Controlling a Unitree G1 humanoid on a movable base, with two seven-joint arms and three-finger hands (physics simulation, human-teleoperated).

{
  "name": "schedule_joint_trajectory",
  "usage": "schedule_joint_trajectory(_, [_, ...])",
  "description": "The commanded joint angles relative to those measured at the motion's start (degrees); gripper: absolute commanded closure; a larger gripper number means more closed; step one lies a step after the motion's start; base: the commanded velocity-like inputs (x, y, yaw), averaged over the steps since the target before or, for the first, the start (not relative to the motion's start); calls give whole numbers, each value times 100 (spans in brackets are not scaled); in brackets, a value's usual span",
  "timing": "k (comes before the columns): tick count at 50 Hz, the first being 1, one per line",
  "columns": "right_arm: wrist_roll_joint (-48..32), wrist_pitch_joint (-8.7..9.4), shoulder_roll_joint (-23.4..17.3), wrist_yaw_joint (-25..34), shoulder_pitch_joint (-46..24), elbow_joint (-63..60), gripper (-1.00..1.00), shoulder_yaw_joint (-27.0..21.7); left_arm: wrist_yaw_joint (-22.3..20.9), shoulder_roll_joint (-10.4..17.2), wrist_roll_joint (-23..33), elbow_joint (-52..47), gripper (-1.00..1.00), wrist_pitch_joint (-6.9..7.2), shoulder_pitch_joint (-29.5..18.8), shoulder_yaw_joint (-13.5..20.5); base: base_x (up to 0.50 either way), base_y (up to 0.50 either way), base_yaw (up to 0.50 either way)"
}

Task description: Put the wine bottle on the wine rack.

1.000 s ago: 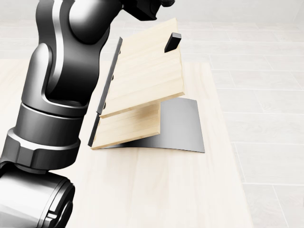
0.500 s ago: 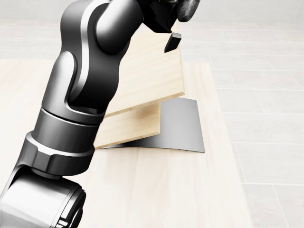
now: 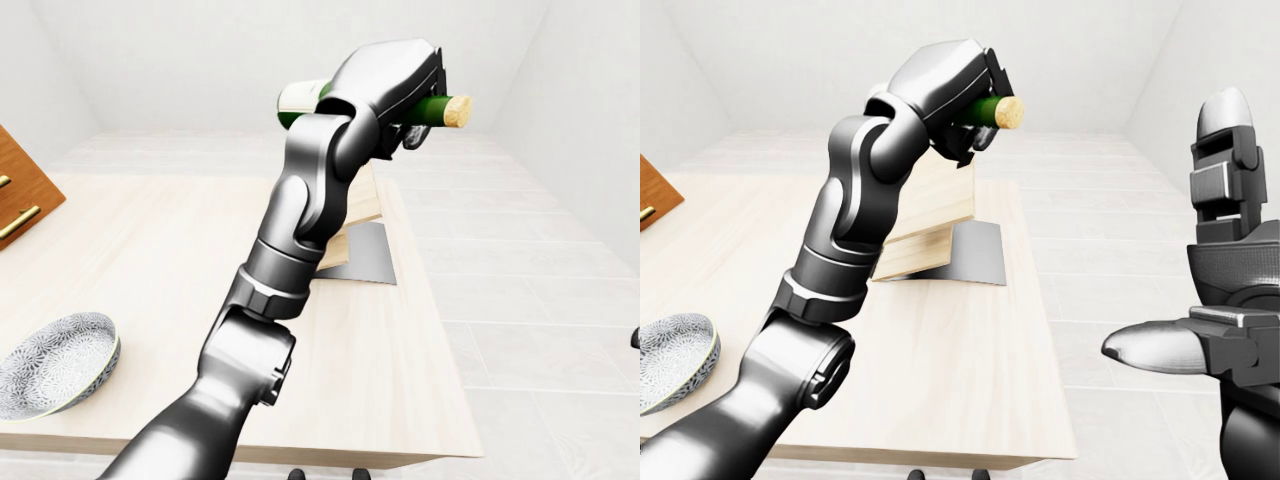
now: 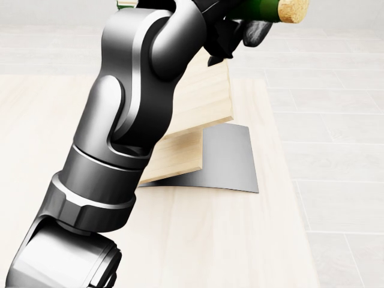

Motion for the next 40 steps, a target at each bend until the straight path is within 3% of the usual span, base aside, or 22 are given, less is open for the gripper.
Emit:
schedule_joint_trajectory(1, [25, 0, -9, 0, -12, 0, -100, -9, 82, -139, 357, -98, 100, 0, -56, -109, 0, 0, 0])
schedule_joint_trajectory(40, [58, 0, 96, 0, 23, 0, -100, -164, -48, -525, 703, -332, 100, 0, 374, -95, 0, 0, 0])
